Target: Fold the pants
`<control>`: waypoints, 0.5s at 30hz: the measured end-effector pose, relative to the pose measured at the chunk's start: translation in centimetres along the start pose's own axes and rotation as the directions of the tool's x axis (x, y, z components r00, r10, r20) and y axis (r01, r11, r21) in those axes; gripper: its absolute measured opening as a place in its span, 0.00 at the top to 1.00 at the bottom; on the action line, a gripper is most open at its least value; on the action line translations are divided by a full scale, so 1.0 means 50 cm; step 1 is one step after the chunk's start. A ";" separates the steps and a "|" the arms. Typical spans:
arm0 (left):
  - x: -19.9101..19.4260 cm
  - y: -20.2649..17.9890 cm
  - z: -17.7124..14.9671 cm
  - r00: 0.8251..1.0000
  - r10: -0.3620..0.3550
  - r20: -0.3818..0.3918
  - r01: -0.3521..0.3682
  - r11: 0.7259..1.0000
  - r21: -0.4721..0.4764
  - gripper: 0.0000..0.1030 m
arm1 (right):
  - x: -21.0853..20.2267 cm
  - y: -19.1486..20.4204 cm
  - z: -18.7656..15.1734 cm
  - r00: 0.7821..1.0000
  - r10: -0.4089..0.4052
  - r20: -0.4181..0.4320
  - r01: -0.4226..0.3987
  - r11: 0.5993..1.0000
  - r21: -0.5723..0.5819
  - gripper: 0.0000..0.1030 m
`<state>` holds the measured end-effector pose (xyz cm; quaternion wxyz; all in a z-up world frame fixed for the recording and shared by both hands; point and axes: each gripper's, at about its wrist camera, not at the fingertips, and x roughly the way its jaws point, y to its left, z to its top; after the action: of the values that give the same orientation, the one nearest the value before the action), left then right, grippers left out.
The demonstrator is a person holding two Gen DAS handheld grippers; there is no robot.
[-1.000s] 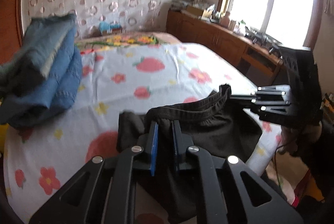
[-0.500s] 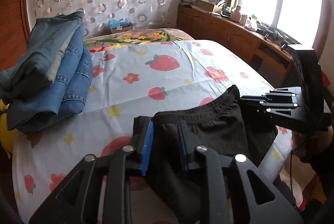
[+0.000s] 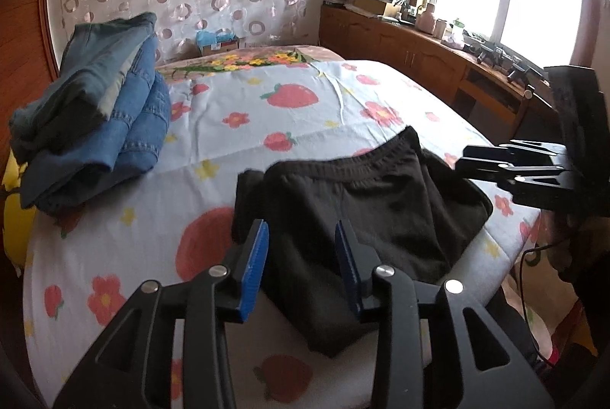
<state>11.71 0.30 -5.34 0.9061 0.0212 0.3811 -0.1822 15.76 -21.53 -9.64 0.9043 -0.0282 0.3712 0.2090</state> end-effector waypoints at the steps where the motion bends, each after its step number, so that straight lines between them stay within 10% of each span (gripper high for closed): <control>1: 0.000 -0.001 -0.004 1.000 -0.005 -0.002 0.005 1.000 -0.005 0.66 | -0.008 0.002 -0.008 1.000 0.000 0.004 0.000 1.000 0.001 0.62; 15: 0.031 -0.022 -0.055 0.999 0.008 -0.052 -0.009 1.000 -0.015 0.66 | 0.007 0.023 -0.077 0.999 -0.020 -0.030 0.020 1.000 -0.001 0.56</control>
<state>10.47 -0.72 -8.27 0.8969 0.0205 0.4056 -0.1748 13.01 -21.16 -12.53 0.9007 -0.0352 0.3844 0.1993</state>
